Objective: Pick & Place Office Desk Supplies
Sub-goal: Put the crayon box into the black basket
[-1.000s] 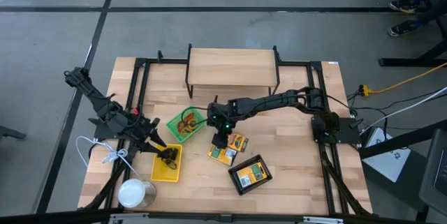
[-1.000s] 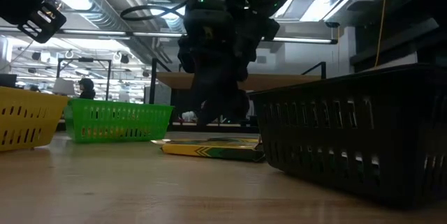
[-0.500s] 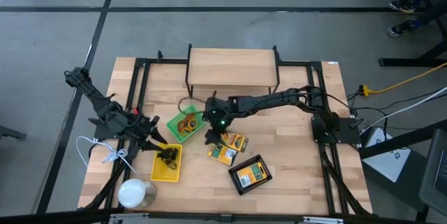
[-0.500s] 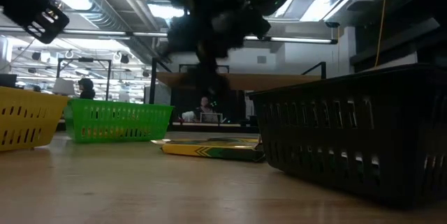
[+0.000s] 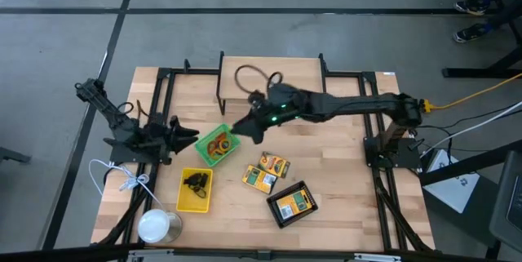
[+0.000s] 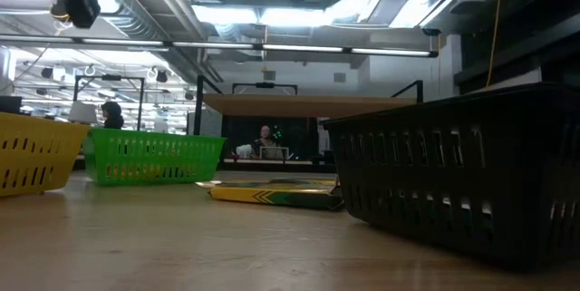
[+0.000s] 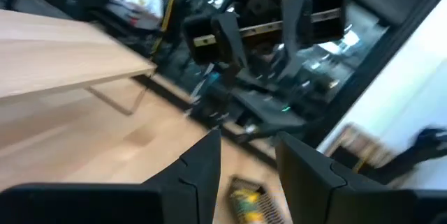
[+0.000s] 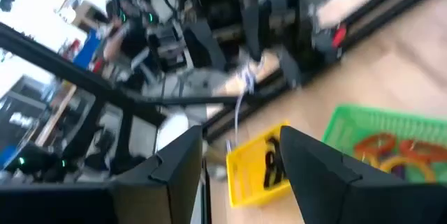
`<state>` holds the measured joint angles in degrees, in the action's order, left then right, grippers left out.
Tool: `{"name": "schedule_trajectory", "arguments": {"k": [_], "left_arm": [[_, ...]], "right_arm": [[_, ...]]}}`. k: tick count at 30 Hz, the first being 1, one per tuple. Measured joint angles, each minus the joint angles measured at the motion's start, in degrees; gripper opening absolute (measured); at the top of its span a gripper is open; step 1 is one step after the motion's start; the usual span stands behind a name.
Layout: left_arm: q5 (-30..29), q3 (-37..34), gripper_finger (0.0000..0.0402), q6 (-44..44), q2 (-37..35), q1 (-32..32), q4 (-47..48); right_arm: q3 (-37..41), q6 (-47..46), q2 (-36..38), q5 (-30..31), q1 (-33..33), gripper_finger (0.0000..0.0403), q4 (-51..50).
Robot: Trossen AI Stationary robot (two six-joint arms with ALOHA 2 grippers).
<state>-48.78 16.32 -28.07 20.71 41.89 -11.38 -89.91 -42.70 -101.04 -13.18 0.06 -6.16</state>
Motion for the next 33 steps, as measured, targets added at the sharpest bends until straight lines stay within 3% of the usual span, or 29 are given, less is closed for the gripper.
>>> {"name": "schedule_trajectory", "arguments": {"k": [6, 11, 18, 26, 30, 33], "left_arm": [[0.5, 0.0, 0.0132, -1.5, 0.9, -0.1, -8.0], [-1.5, 0.0, 0.0132, -16.5, 2.4, -3.1, -8.1], [9.2, 1.4, 0.0154, -22.6, 11.6, -8.9, -8.0], [24.1, 9.9, 0.0198, -36.2, 30.5, -14.9, -4.1], [33.5, 14.9, 0.02, -42.4, 40.9, -16.3, 1.3], [35.9, 19.3, 0.0195, -44.7, 48.1, -16.4, 3.5]], "right_arm": [[0.0, 2.6, 6.5, 5.6, 0.0, 0.0194, -1.3], [0.0, 4.7, 10.5, 7.3, 0.0, 0.0194, -2.3], [0.0, 7.5, 13.2, 7.4, 0.0, 0.0194, -5.3], [0.1, 10.6, 13.8, 3.5, 0.0, 0.0194, -11.2], [0.1, 11.9, 14.1, 0.8, 0.0, 0.0194, -10.8], [0.1, 12.8, 14.9, -1.5, 0.0, 0.0194, -10.3]]}}
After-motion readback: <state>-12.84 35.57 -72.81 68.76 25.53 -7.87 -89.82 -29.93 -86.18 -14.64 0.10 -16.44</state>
